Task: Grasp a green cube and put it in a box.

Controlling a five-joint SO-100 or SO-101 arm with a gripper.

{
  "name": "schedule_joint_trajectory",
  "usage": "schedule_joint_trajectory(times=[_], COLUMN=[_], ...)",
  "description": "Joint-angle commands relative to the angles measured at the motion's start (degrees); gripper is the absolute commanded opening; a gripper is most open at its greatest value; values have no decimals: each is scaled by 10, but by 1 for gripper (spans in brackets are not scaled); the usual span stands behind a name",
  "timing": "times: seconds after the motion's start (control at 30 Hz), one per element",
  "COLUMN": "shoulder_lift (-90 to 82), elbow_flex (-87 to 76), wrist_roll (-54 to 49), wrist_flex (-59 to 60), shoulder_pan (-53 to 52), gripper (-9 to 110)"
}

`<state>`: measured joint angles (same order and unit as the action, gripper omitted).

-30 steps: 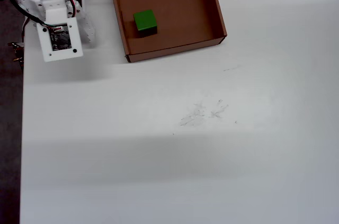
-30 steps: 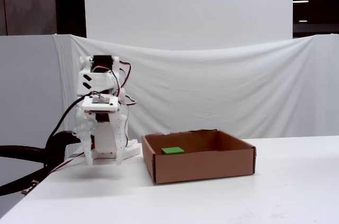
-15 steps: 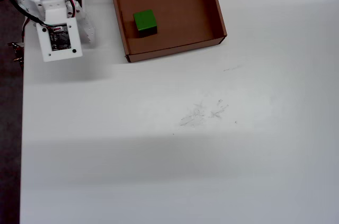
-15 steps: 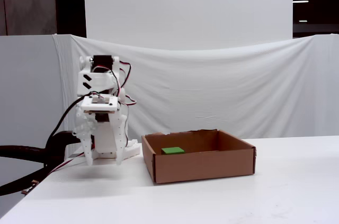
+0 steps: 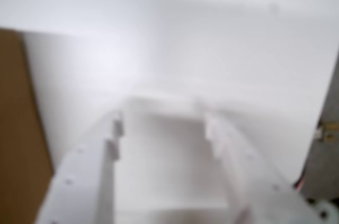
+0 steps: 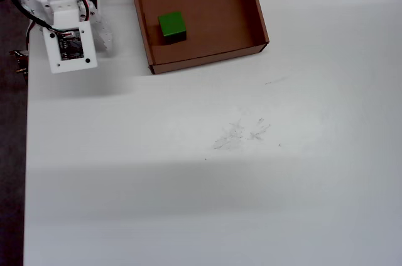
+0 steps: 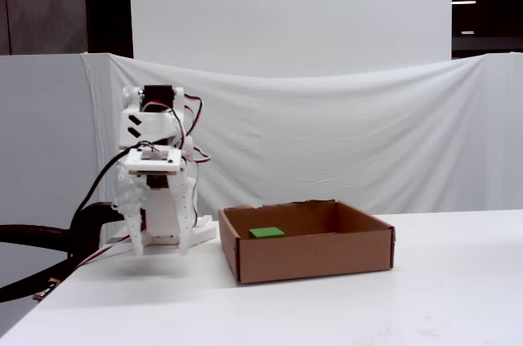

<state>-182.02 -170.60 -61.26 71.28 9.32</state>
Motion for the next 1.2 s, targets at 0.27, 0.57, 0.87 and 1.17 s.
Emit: schedule_joint_trajectory(times=[0.27,0.57,0.87,1.17], shoulder_lift=[-3,-3,-3,-3], elbow_flex=[3,3,3,3], wrist_roll=[4,5,8,11], wrist_flex=[-4,-4,-4,-4], shoulder_pan=[5,5,5,5], gripper=[21,21,21,21])
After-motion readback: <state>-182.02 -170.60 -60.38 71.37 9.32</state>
